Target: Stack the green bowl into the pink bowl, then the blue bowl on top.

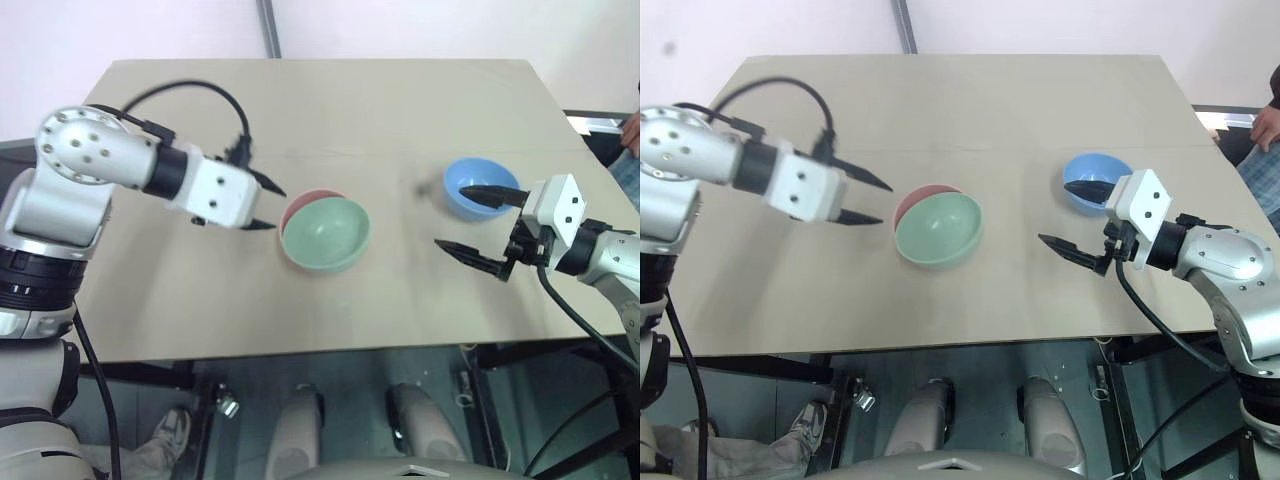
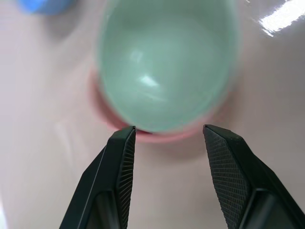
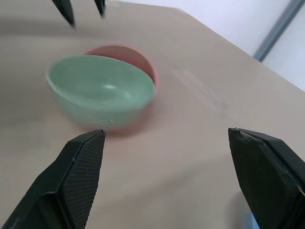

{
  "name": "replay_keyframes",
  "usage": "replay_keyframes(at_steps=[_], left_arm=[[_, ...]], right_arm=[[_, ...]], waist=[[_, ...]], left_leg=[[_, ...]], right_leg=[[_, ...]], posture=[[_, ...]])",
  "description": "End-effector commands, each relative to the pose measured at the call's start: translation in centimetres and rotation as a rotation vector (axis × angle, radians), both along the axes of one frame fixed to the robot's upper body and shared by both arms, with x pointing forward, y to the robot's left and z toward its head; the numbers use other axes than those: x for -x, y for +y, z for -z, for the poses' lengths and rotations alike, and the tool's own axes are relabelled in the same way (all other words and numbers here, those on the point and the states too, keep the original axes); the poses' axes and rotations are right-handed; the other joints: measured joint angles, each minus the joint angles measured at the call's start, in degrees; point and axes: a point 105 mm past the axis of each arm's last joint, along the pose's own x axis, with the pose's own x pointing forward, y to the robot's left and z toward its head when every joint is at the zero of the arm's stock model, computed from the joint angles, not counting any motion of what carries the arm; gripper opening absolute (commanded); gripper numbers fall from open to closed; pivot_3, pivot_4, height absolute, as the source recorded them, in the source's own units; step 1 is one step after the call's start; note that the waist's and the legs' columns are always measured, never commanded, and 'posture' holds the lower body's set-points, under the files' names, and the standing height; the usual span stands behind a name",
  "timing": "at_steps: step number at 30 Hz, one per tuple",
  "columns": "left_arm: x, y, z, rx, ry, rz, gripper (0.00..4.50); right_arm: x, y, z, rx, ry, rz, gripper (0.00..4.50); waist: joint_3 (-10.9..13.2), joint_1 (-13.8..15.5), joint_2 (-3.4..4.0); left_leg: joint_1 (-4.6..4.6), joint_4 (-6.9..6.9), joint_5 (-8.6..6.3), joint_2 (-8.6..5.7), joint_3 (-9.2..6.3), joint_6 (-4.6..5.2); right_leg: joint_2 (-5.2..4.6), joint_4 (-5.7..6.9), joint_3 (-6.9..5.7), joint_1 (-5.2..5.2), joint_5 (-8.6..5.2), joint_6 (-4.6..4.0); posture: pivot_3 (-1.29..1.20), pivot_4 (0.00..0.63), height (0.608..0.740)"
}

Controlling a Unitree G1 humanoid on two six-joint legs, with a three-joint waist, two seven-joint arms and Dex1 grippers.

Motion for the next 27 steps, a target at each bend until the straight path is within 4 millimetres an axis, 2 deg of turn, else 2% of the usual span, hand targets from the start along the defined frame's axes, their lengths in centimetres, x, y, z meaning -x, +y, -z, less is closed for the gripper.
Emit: replay_keyframes(at_steps=[1,4,7,10,12,15,19,21,22,23,25,27], left_arm=[[1.0,-0.7,-2.7,0.284,0.014,-0.078,2.36],[2.3,-1.4,-2.4,0.468,0.09,-0.129,2.36],[3.9,-2.8,-0.8,0.623,0.239,-0.156,2.36],[4.5,-3.3,-0.1,0.818,0.373,-0.196,2.36],[5.0,-3.0,1.0,0.925,0.376,-0.213,2.36],[7.0,-2.3,3.7,0.92,0.466,-0.221,2.36],[7.7,-1.7,4.2,0.926,0.473,-0.203,2.36],[7.7,-1.6,4.2,0.928,0.473,-0.202,2.43],[7.6,-1.6,4.1,0.939,0.473,-0.204,2.43],[7.6,-1.5,4.0,0.943,0.471,-0.207,2.43],[7.6,-1.3,4.2,0.944,0.48,-0.218,2.43],[7.7,-1.0,4.4,0.943,0.495,-0.228,2.43]], right_arm=[[-1.2,-0.6,-0.4,0.026,-0.056,0.05,4.5],[-2.6,-1.4,-0.1,0.051,-0.066,0.094,4.5],[-4.1,-2.0,-0.1,0.065,-0.09,0.145,4.5],[-5.0,-2.4,0.1,0.077,-0.101,0.173,4.5],[-5.9,-2.5,0.8,0.105,-0.087,0.191,4.5],[-7.4,-2.5,2.2,0.154,-0.033,0.215,4.5],[-9.5,-3.2,3.6,0.218,0.02,0.278,4.5],[-10.3,-3.3,4.1,0.242,0.035,0.294,3.96],[-10.6,-3.3,4.3,0.256,0.039,0.29,3.84],[-10.9,-3.2,4.4,0.271,0.036,0.287,3.14],[-11.3,-3.1,4.2,0.3,0.012,0.284,2.64],[-11.5,-3.2,4.1,0.323,-0.009,0.281,1.75]], waist=[[0.0,0.0,0.02],[0.0,0.0,0.04],[0.0,0.0,0.05],[0.0,0.0,0.06],[0.0,0.1,0.08],[0.0,-0.9,0.08],[0.0,-0.6,0.09],[0.0,-0.7,0.11],[0.0,-0.7,0.1],[0.0,-0.7,0.1],[0.0,-0.8,0.1],[0.0,-1.1,0.11]], left_leg=[[0.0,-0.01,0.0,0.0,0.0,0.0],[0.01,0.01,0.0,0.02,0.01,0.0],[0.01,0.0,0.0,0.02,0.02,0.0],[0.02,0.01,0.0,0.02,0.01,0.0],[0.06,0.02,0.0,0.0,0.02,0.0],[0.11,0.0,0.0,0.02,0.11,0.0],[0.1,0.05,0.0,0.0,0.05,0.0],[0.11,0.08,0.0,-0.02,0.08,-0.01],[0.08,0.09,0.0,-0.03,0.1,-0.01],[0.08,0.09,0.0,-0.03,0.09,-0.01],[0.06,0.06,0.0,-0.03,0.09,0.0],[0.05,0.01,0.0,-0.02,0.09,0.0]], right_leg=[[0.0,0.0,0.0,0.0,0.0,0.0],[0.0,0.02,0.0,-0.01,0.0,0.0],[0.0,-0.01,0.01,-0.01,0.0,0.0],[-0.01,0.02,0.01,0.0,0.02,-0.02],[-0.03,0.06,0.02,0.0,0.04,-0.06],[-0.03,0.06,0.1,0.0,0.16,-0.25],[-0.02,0.07,0.05,0.0,0.15,-0.25],[-0.03,0.04,0.08,0.02,0.16,-0.24],[-0.05,0.01,0.09,0.02,0.16,-0.23],[-0.05,0.0,0.08,0.02,0.16,-0.23],[-0.05,-0.01,0.08,0.01,0.17,-0.23],[-0.05,-0.04,0.08,-0.01,0.17,-0.24]], posture=[[0.0,0.15,0.727],[0.0,0.15,0.727],[0.0,0.15,0.727],[0.0,0.15,0.727],[0.0,0.15,0.727],[0.0,0.15,0.727],[0.0,0.15,0.727],[0.0,0.15,0.727],[0.0,0.15,0.727],[0.0,0.15,0.727],[0.0,0.15,0.727],[0.0,0.15,0.727]])
